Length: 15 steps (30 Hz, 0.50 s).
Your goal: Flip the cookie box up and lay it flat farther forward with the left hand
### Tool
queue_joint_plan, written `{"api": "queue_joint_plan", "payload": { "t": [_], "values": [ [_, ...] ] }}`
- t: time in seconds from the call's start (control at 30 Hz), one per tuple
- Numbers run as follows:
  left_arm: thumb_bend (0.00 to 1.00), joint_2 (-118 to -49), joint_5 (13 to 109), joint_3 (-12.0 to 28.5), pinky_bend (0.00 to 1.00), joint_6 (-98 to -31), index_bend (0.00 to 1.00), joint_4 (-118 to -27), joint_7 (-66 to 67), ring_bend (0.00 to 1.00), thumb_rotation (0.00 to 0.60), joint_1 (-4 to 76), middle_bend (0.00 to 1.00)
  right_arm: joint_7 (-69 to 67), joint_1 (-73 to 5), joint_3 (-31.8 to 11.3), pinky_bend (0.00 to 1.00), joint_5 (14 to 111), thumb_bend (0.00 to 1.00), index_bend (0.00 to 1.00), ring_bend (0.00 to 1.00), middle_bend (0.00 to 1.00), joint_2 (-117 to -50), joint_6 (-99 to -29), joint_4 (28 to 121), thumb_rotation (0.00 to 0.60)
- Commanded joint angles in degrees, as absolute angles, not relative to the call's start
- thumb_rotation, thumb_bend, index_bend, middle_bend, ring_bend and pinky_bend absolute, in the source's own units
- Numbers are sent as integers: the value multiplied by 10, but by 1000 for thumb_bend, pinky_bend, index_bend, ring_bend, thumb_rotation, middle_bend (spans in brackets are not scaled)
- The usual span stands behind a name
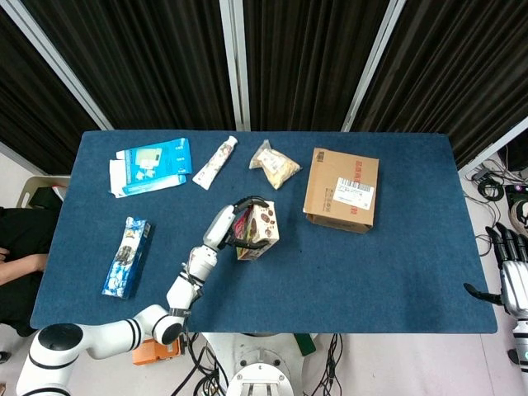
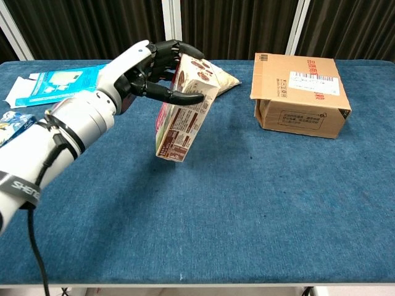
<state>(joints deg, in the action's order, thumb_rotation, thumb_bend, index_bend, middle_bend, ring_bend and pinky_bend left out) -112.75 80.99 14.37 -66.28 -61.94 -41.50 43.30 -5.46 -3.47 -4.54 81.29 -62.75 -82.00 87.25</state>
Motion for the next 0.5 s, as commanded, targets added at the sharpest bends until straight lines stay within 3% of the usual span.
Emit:
{"api": "queue_joint_plan", "payload": {
  "t": [0.03, 0.33, 0.5],
  "values": [
    [140, -1151, 820, 146, 270, -678, 331, -577, -437, 223, 600, 434, 382, -50, -34, -46, 0, 812, 100, 0, 0, 0, -626, -821, 876, 600],
    [127, -1160, 836, 130, 223, -683, 306, -513, -467, 191, 600, 433, 342, -42, -31, -46, 0, 811, 100, 0, 0, 0, -624, -824, 886, 600],
    [109, -1133, 848, 109, 139, -665, 211, -513, -481, 95, 600, 430, 240, -42, -29, -46, 0, 812, 101, 0, 0, 0, -625, -827, 887, 600]
  ]
}}
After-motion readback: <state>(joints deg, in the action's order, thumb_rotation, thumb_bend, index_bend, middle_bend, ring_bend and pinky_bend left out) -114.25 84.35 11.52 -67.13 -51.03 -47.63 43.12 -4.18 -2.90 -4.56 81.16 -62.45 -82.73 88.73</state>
